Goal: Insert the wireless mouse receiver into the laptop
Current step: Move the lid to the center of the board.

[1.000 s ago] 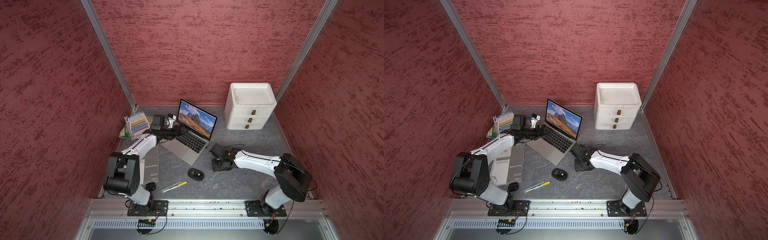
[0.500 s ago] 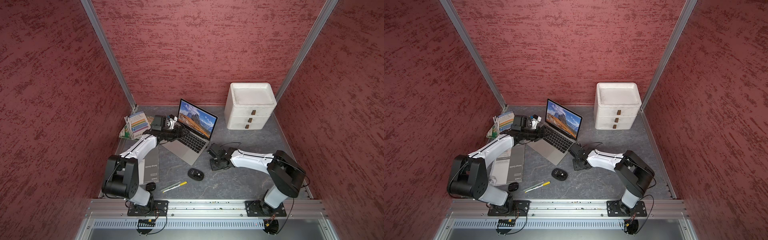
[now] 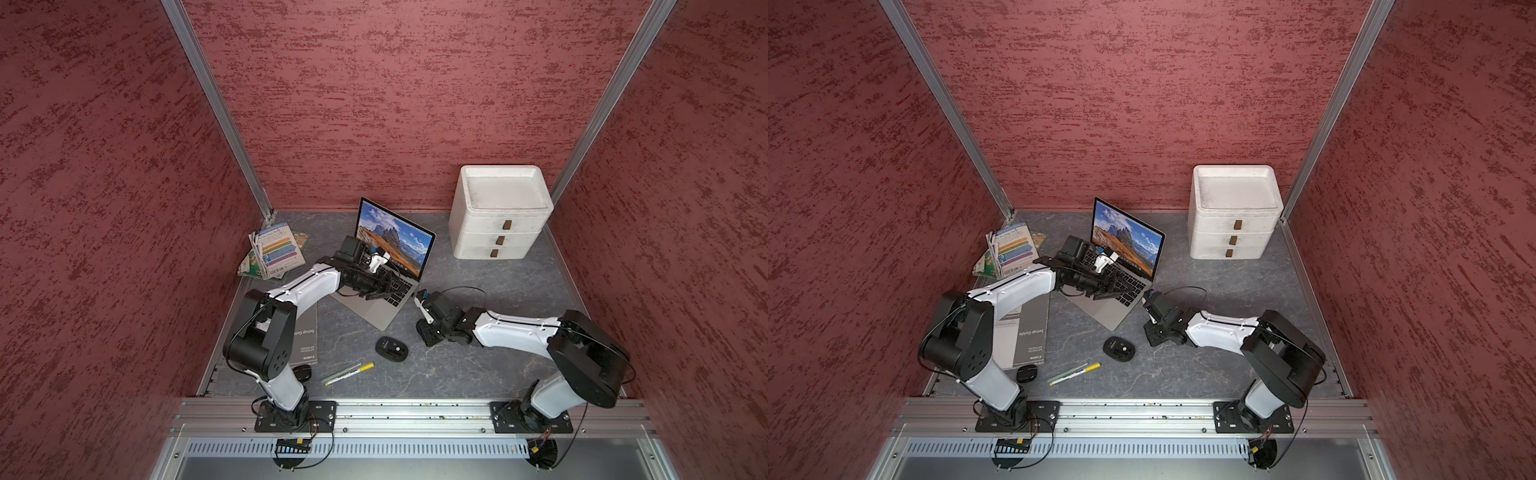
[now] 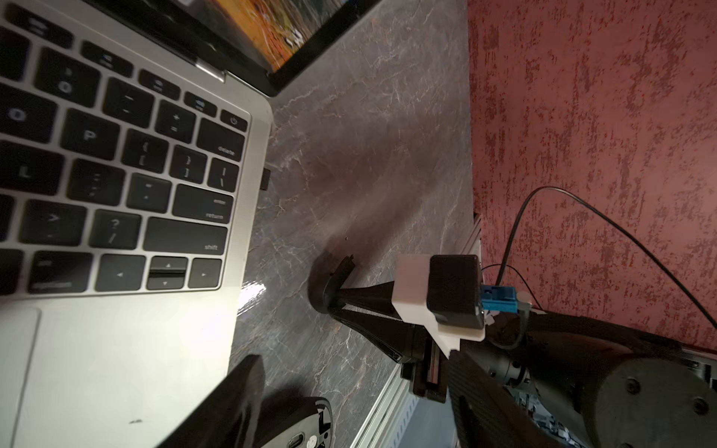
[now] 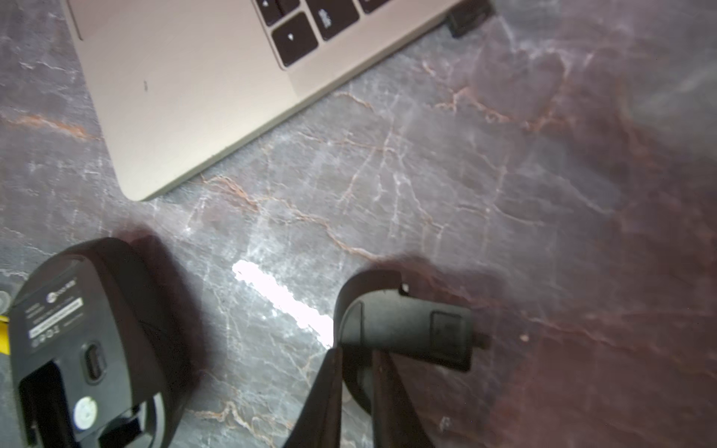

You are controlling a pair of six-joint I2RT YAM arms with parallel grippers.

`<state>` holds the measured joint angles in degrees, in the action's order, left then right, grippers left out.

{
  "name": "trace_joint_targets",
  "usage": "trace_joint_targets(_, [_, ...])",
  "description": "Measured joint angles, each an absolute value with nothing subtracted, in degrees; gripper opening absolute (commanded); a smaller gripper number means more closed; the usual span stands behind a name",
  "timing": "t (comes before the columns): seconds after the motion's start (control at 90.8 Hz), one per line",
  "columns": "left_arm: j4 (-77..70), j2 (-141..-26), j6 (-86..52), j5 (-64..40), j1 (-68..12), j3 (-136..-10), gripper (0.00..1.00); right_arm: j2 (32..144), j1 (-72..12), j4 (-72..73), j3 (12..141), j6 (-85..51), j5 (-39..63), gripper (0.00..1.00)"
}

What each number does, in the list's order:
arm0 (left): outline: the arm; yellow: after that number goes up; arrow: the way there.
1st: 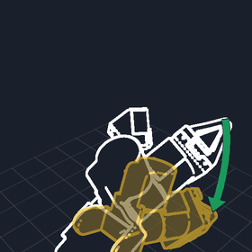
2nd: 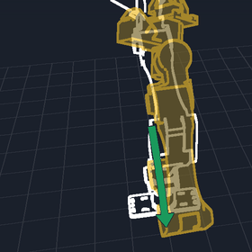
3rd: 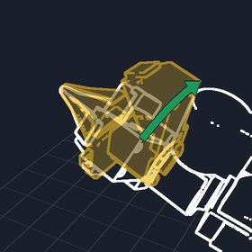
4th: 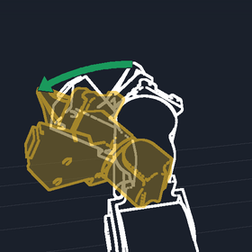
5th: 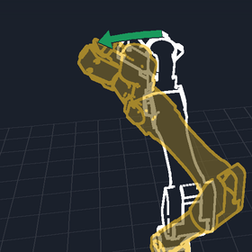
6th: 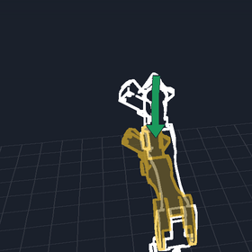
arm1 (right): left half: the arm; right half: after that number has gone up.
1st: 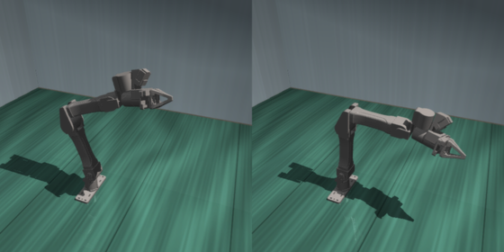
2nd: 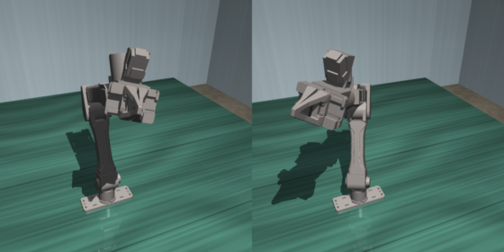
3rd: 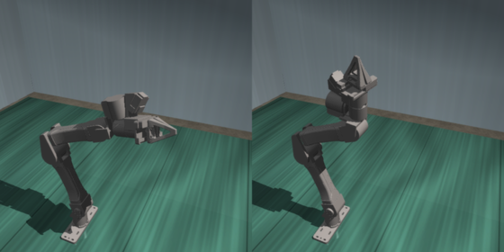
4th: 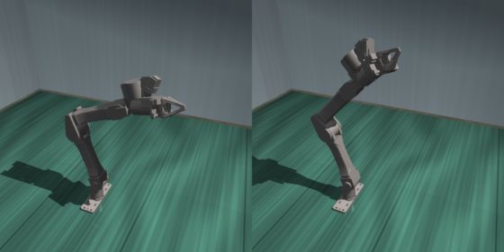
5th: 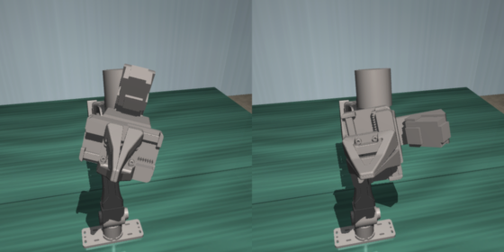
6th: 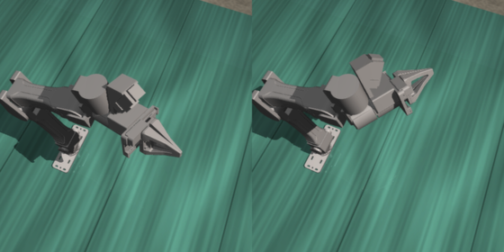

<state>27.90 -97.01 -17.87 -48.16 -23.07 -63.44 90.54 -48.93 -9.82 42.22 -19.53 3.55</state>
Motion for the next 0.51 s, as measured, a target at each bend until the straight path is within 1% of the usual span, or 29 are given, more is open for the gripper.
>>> trace_joint_targets(0.209, [30.55,-102.02,-16.4,-49.84,-25.87,-66.08,0.77,88.42,-48.9,-1.65,37.17,-19.99,6.46,0.15])
trace_joint_targets(0.342, [32.95,-105.73,-13.87,-50.43,-26.22,-68.62,0.72,86.35,-48.93,1.58,33.58,-17.69,8.05,0.16])
trace_joint_targets(0.507, [37.52,-111.66,-7.62,-52.21,-26.57,-72.01,0.68,86.21,-48.93,5.48,31.62,-14.83,10.59,0.16])
